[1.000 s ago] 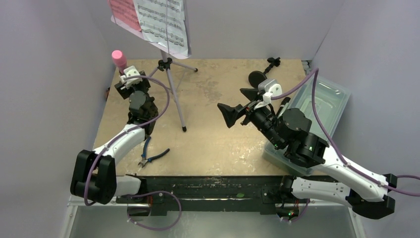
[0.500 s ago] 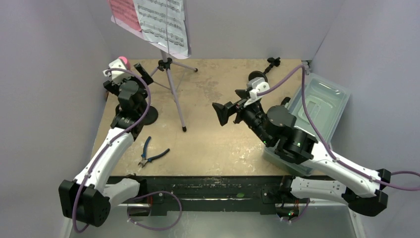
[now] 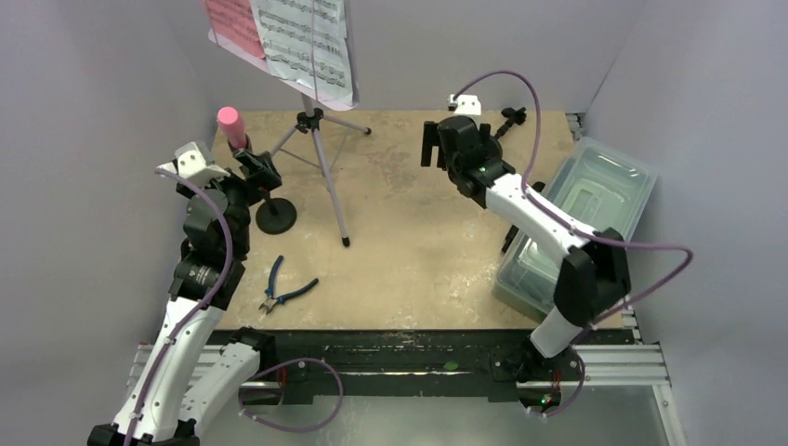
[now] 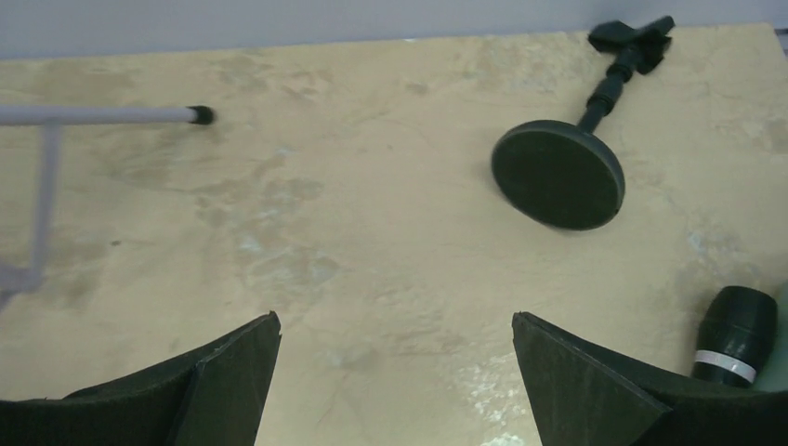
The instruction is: Set up the instrument practice props
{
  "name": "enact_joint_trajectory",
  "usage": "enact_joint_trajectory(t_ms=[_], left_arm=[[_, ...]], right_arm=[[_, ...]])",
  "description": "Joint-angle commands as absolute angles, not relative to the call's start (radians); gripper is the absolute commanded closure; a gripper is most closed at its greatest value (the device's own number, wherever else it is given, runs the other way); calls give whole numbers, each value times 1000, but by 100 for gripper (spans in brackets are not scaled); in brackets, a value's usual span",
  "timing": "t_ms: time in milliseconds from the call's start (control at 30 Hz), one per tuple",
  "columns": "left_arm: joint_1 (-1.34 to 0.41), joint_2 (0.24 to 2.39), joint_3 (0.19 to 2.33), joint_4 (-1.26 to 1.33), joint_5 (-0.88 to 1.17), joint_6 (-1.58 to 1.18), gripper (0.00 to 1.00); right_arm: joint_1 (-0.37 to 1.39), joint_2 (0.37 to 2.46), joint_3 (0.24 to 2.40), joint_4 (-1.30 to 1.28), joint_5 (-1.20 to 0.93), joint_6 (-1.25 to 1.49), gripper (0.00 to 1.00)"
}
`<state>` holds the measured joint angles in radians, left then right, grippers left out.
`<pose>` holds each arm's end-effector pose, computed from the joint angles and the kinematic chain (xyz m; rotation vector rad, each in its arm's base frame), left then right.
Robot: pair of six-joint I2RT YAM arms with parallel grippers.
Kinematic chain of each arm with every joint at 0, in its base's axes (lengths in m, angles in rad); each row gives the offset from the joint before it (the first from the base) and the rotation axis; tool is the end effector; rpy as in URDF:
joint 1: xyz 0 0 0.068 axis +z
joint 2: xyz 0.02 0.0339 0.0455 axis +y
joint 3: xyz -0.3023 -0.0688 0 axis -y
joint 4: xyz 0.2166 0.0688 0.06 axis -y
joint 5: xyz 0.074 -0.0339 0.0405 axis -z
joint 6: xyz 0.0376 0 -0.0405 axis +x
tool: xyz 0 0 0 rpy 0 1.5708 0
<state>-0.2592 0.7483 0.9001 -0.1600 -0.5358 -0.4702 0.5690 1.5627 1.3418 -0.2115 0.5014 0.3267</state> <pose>0.1111 -0.0096 0.4104 -0.5732 1.4721 -0.1483 0.2955 0.1675 0.3820 0.0804 1.9465 0.0889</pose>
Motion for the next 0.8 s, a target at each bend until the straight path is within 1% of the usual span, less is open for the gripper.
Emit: enact_joint_trajectory(t_ms=[0, 33, 133, 167, 200, 233, 300, 367, 433, 500, 633, 700, 767], left_arm=[[-256, 759, 876, -189, -237, -543, 0], [-257, 765, 853, -170, -127, -540, 0], [-284, 793, 813, -142, 96, -502, 0], [-296, 801, 809, -140, 159, -487, 0], [-305, 806, 799, -133, 209, -478, 0], [-315, 807, 786, -117, 251, -472, 0], [-334, 802, 757, -85, 309, -465, 0], [-350, 805, 742, -65, 346, -467, 0], [-362, 813, 735, -48, 385, -479, 0], [-371, 821, 726, -22, 413, -498, 0], [-381, 844, 714, 38, 431, -538, 0], [-384, 857, 720, 45, 438, -550, 0], [-386, 871, 730, 47, 442, -555, 0]], right_arm=[[449, 1731, 1580, -301, 592, 257, 1], [410, 1798, 1664, -356, 573, 223, 2], [321, 1967, 1880, -522, 455, 84, 4], [301, 2010, 1930, -544, 437, 29, 2], [272, 2043, 1979, -572, 396, -3, 1], [240, 2101, 2040, -618, 313, -42, 1], [189, 2166, 2124, -660, 250, -69, 1], [153, 2194, 2145, -658, 168, -103, 4], [148, 2191, 2112, -633, 100, -152, 8], [150, 2191, 2074, -600, 76, -181, 13], [155, 2237, 2076, -583, 113, -154, 25], [169, 2262, 2098, -598, 132, -145, 35], [200, 2267, 2065, -579, 179, -154, 38]])
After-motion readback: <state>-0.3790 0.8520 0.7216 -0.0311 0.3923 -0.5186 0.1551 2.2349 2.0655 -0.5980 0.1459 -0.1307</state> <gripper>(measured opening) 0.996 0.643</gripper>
